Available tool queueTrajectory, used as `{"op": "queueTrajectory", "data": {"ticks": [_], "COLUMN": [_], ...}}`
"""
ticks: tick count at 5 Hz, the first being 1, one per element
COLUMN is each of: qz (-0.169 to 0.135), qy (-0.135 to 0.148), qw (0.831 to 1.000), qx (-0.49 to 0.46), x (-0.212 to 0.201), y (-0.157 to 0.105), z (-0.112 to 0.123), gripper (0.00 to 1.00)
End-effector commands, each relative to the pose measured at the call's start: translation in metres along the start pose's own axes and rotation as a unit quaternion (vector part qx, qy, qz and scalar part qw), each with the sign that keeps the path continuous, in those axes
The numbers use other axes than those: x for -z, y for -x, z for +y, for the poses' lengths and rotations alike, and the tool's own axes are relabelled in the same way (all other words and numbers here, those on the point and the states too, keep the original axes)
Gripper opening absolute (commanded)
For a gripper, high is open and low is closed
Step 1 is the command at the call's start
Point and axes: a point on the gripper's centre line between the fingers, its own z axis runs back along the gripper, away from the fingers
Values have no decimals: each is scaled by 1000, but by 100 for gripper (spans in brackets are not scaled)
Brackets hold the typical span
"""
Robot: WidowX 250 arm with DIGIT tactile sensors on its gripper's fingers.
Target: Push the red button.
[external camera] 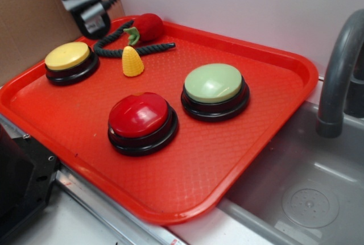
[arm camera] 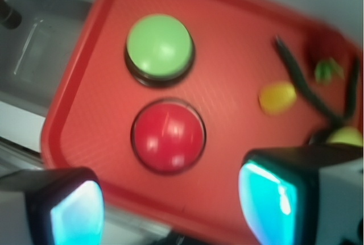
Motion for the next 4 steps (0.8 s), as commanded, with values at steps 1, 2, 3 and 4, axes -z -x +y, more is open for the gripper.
{"op": "queueTrajectory", "data": {"ticks": [1, 2, 3, 4], "qz": [19, 42, 37, 37], "qy": [5, 6, -10, -10], "qw": [995, 993, 993, 993], "qx": [94, 108, 116, 116], "x": [60, 78, 91, 91], "y": [4, 3, 9, 9], "z": [-25, -12, 0, 0], "gripper": [100, 100, 100, 100]}}
